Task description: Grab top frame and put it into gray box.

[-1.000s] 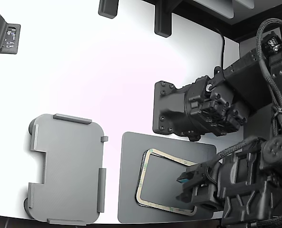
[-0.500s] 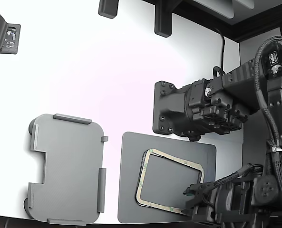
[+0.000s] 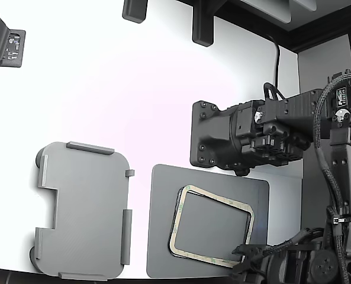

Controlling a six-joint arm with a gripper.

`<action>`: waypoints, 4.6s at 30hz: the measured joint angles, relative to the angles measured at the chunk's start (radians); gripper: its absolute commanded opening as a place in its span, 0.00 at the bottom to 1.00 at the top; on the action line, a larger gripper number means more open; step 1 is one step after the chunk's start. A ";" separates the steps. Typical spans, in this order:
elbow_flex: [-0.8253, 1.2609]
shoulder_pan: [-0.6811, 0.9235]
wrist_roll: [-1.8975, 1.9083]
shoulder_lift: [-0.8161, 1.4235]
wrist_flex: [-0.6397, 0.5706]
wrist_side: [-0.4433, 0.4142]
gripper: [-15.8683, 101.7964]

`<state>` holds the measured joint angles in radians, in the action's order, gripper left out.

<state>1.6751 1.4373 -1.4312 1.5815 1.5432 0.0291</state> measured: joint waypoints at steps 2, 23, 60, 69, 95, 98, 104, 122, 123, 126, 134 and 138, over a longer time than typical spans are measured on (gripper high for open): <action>-0.003 0.003 0.009 -0.009 -0.008 0.005 0.98; -0.038 0.040 0.161 -0.104 -0.026 -0.008 0.93; -0.028 0.117 0.206 -0.152 -0.094 -0.066 0.58; -0.028 0.117 0.199 -0.153 -0.097 -0.074 0.54; 0.023 0.117 0.204 -0.143 -0.150 -0.080 0.14; 0.029 0.117 0.215 -0.137 -0.161 -0.084 0.05; -0.032 0.117 0.199 -0.137 -0.098 -0.101 0.05; -0.265 -0.130 0.695 0.069 -0.018 -0.327 0.04; -0.242 -0.152 0.750 0.094 -0.037 -0.357 0.04; -0.167 -0.213 0.911 0.164 -0.097 -0.465 0.04; -0.160 -0.400 1.460 0.202 -0.048 -0.632 0.02; -0.141 -0.494 1.813 0.229 -0.064 -0.681 0.02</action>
<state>1.5340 0.9434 0.3820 1.8101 1.4788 -0.6519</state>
